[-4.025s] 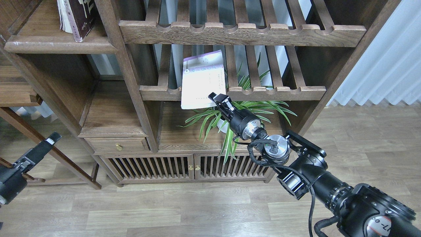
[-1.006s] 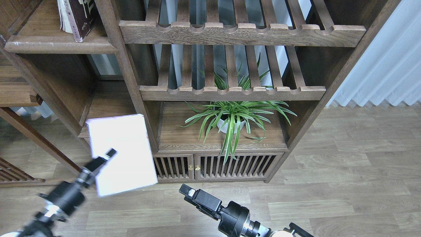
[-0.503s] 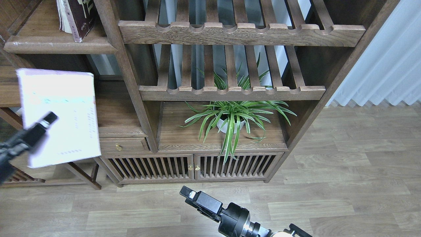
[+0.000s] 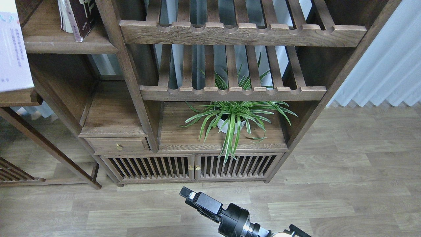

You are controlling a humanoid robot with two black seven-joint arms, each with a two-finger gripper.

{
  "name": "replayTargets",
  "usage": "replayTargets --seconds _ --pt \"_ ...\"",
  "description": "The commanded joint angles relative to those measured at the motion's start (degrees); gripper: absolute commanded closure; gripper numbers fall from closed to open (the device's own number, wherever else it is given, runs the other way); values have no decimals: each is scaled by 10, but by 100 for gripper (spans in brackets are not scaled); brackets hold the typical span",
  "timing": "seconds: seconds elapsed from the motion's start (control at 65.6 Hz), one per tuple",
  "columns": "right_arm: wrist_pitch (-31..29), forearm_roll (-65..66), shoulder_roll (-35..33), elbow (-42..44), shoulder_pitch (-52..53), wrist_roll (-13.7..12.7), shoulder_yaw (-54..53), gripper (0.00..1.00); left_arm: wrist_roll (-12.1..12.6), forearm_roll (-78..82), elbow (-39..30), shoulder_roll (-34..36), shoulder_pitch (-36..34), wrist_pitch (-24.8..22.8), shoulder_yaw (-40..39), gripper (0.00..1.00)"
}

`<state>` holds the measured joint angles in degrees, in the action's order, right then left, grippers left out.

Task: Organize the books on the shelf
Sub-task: 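Place the white booklet on the side shelf and withdraw the left gripper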

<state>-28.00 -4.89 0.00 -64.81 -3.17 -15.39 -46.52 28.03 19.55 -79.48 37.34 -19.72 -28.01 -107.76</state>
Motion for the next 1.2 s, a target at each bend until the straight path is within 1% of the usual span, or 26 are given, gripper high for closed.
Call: replayTargets --seconds 0.0,0.213,0.229,0.335,0.366,0.442,0.457,0.579,0.701,0.991,1.128,1.189 --pt "0 1 0 -1 -2 0 -2 1 0 22 55 5 -79 0 44 95" --pt "0 1 0 -2 -2 0 -2 1 0 44 141 14 -200 0 130 95" --pt "0 1 0 -2 -2 0 -2 0 0 44 152 15 -217 0 141 95" --pt "0 1 0 -2 -2 0 -3 1 0 47 201 28 -281 0 180 95" --pt "0 1 0 -2 -2 0 -2 1 0 51 223 38 -312 0 206 95" --pt "0 1 0 -2 -2 0 -2 1 0 57 258 49 -355 0 241 94" --pt "0 1 0 -2 -2 0 -2 1 0 59 289 55 -390 0 274 94" --pt "0 1 0 -2 -2 0 -2 1 0 59 346 55 -458 0 337 94" --pt "0 1 0 -4 -2 0 -3 1 0 59 390 47 -505 0 388 94" --pt "0 1 0 -5 -3 1 -2 1 0 59 452 25 -569 0 473 93" --pt "0 1 0 -5 -3 1 -2 1 0 59 506 4 -619 0 519 91" --pt "0 1 0 -5 -3 1 -2 1 0 57 524 -4 -630 0 529 90"
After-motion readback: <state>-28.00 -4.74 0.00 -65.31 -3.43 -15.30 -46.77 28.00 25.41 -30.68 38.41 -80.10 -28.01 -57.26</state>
